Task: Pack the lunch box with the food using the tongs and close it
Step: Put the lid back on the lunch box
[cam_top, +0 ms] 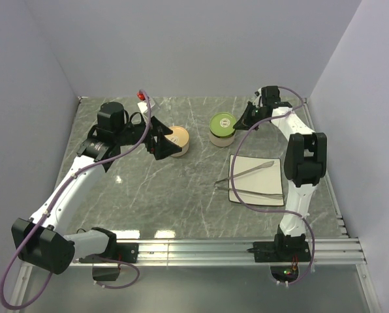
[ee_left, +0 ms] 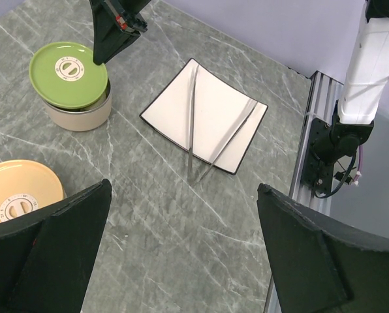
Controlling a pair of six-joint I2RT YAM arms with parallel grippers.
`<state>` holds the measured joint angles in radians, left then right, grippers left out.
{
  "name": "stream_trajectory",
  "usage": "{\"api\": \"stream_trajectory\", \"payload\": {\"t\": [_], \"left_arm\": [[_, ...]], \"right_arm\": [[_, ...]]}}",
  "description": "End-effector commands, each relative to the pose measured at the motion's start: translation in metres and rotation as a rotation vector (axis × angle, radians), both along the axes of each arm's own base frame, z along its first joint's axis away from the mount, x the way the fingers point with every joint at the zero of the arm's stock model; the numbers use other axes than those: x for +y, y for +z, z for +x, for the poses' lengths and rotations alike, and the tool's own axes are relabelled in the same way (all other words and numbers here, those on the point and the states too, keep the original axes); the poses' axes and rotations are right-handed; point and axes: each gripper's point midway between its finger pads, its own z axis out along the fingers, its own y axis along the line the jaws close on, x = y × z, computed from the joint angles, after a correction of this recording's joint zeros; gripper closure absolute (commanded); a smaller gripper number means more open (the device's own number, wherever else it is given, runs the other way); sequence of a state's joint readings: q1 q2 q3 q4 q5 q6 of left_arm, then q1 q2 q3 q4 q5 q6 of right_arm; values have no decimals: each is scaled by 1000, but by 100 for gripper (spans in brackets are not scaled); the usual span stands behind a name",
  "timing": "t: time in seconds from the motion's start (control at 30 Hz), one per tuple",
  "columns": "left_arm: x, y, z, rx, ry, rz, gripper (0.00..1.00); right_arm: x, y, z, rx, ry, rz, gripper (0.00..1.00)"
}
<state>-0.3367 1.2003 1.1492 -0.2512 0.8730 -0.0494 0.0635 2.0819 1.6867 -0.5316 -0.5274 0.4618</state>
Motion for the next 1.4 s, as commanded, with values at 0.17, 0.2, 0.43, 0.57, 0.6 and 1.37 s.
{"api": "stream_trajectory", "payload": {"t": [0.17, 0.2, 0.43, 0.57, 0.6, 1.37], "left_arm": [[0, 11, -1, -38, -1, -19, 1], [0, 11, -1, -39, -2, -20, 1], [0, 9, -1, -33, -7, -19, 1], [0, 8, -1, -31, -7, -17, 1], [0, 8, -1, -31, -9, -17, 1], [-2, 6, -5, -19, -26, -27, 1]], "right_arm": [[-6, 10, 18, -54, -25, -18, 100], [-5, 10, 18, -54, -23, -16, 100], [-1, 3, 13, -17, 6, 0, 100], [0, -1, 12, -5, 13, -1, 100], [1, -1, 12, -3, 17, -3, 100], [2, 17, -4, 22, 31, 7, 61]]}}
